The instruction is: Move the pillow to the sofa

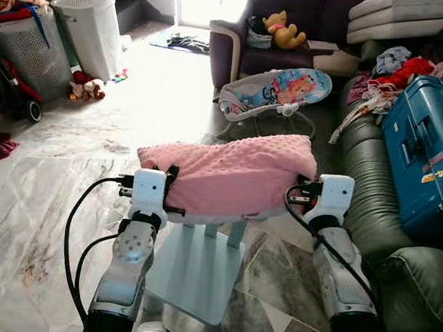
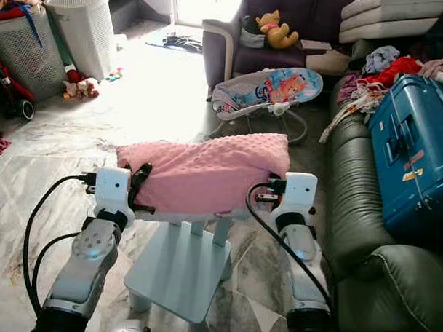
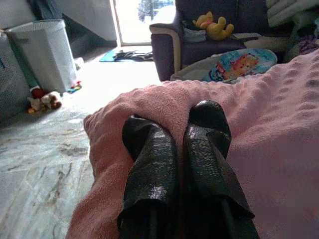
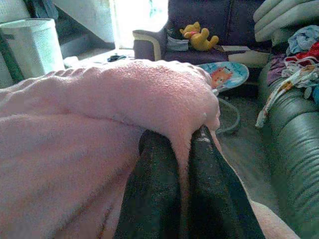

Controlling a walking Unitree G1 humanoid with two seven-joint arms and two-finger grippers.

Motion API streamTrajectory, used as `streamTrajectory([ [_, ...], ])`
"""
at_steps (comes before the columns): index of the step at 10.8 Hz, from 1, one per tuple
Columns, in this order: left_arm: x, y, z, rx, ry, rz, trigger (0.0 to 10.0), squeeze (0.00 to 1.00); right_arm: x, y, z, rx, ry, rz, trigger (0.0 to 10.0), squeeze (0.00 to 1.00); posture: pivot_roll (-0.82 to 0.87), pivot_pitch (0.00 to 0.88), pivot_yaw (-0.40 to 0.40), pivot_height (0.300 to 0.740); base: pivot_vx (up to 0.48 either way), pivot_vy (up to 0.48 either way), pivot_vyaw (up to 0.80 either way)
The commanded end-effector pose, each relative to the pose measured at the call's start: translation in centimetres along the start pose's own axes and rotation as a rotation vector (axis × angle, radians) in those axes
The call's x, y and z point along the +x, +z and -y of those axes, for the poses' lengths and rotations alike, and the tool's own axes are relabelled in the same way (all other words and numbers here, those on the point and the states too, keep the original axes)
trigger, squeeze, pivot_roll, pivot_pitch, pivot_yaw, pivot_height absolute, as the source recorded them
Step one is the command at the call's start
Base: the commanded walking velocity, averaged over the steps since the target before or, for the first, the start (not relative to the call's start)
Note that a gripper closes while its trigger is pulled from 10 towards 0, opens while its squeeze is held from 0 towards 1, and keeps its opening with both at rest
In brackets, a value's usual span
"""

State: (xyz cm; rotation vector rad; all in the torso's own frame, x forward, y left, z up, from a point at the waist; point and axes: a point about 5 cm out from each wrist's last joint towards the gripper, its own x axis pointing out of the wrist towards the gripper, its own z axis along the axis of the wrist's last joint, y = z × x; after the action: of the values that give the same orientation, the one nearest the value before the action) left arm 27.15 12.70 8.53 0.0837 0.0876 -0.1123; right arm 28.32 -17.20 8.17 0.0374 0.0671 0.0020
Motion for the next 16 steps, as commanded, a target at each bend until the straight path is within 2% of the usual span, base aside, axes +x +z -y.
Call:
streamTrajectory([
  [1,0.11,0.88,-0.18,-0.004,-0.004,0.030,10.0,0.00,0.33,0.95,0.61,-0.004,-0.019,0.029,10.0,0.00,-0.01,0.000,-0.019,0.740,0.000,0.000,0.00],
  [3,-0.11,0.70,0.06,-0.021,-0.015,0.023,10.0,0.00,0.15,0.87,0.91,-0.009,-0.027,0.020,10.0,0.00,-0.01,0.000,-0.020,0.740,0.000,0.000,0.00],
  [7,-0.23,0.56,-0.05,-0.027,-0.019,0.010,10.0,0.00,-0.05,0.59,0.57,-0.003,-0.020,0.006,10.0,0.00,-0.01,0.000,-0.016,0.740,0.000,0.144,-0.73],
  [9,-0.22,0.63,-0.05,-0.027,-0.019,0.009,10.0,0.00,-0.02,0.56,0.65,-0.007,-0.022,0.002,10.0,0.00,-0.01,0.000,-0.016,0.740,0.000,0.328,0.00],
  [12,-0.18,0.67,0.20,-0.026,-0.033,0.016,10.0,0.00,0.12,0.53,0.67,-0.011,-0.022,-0.001,10.0,0.00,-0.01,0.000,-0.014,0.740,0.000,0.000,0.00],
  [16,-0.19,0.66,0.36,-0.030,-0.043,0.011,10.0,0.00,0.05,0.44,0.73,-0.013,-0.026,-0.004,10.0,0.00,-0.01,0.000,-0.011,0.740,-0.381,0.000,0.00],
])
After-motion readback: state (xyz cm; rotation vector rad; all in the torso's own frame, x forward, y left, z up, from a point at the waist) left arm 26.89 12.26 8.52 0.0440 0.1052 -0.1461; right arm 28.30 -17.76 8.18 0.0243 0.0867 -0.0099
